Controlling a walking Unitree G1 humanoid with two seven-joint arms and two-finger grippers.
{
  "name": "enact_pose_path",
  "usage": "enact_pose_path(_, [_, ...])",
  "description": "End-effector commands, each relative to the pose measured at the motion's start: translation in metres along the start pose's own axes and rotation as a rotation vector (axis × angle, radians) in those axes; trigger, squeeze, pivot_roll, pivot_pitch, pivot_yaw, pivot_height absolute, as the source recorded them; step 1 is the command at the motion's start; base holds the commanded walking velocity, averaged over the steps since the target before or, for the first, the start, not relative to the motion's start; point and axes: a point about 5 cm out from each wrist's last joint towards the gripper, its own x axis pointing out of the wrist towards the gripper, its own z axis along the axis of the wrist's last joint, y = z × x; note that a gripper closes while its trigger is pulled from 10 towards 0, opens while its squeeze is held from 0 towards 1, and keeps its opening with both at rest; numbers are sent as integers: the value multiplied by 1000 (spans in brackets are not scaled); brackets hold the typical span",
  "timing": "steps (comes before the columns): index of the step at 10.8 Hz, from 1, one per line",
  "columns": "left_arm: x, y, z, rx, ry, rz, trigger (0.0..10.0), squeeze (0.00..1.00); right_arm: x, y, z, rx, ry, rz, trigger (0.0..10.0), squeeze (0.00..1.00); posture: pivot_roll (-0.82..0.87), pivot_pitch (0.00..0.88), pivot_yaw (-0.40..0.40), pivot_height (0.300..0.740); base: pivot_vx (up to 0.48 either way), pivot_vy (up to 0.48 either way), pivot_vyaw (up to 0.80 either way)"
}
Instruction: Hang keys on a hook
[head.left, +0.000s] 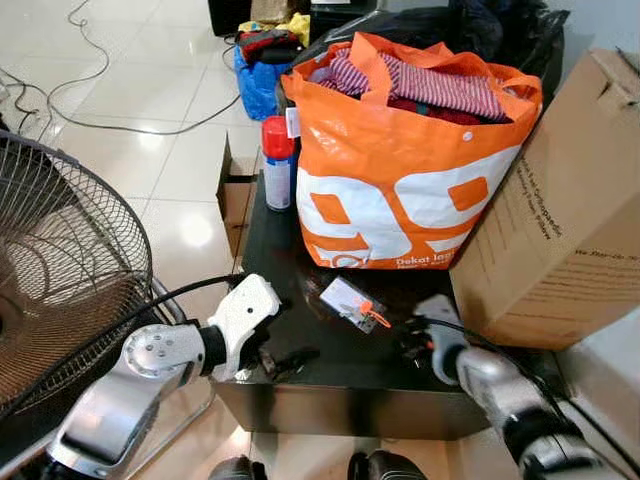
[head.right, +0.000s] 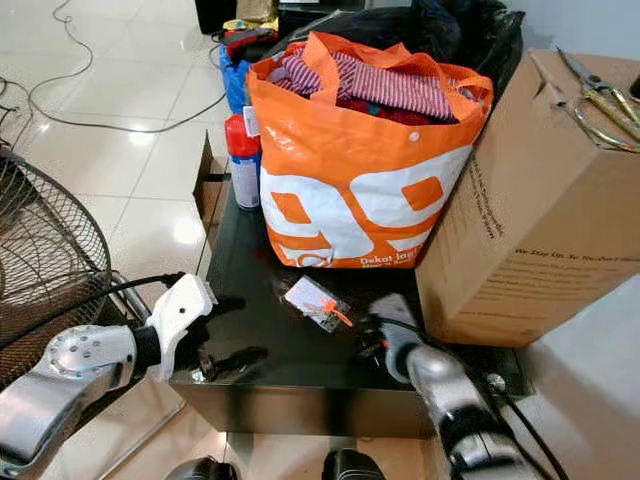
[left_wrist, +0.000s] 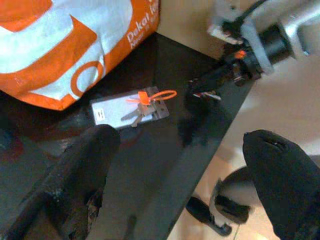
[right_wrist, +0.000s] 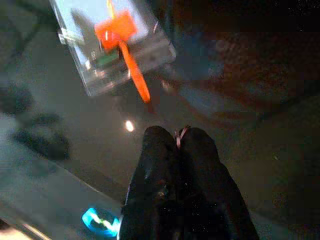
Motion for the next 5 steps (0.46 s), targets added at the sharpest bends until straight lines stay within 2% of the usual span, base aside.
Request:
enact_pose_path(1, [-1, 2, -3, -3, 7, 20, 10000, 0, -4, -4, 3, 38, -28, -3, 0, 0, -42, 23, -61, 740, 0, 0, 0])
enact_pose_path(3, [-3, 9, -1, -18, -29, 105, 10000, 0, -25, -8, 9, 210, -193, 20, 0, 0, -41, 0, -44, 740, 0, 0, 0])
enact_pose_path(4, [-3, 15, 3, -23, -76, 188, 10000, 0, -42, -7, 23, 323, -341, 47, 0, 0, -41, 0, -35, 740, 0, 0, 0])
enact_pose_path(5, [-4, 17, 5, -43, -99, 233, 10000, 0, -52, -5, 32, 374, -413, 62, 0, 0, -46, 0, -31, 740, 0, 0, 0])
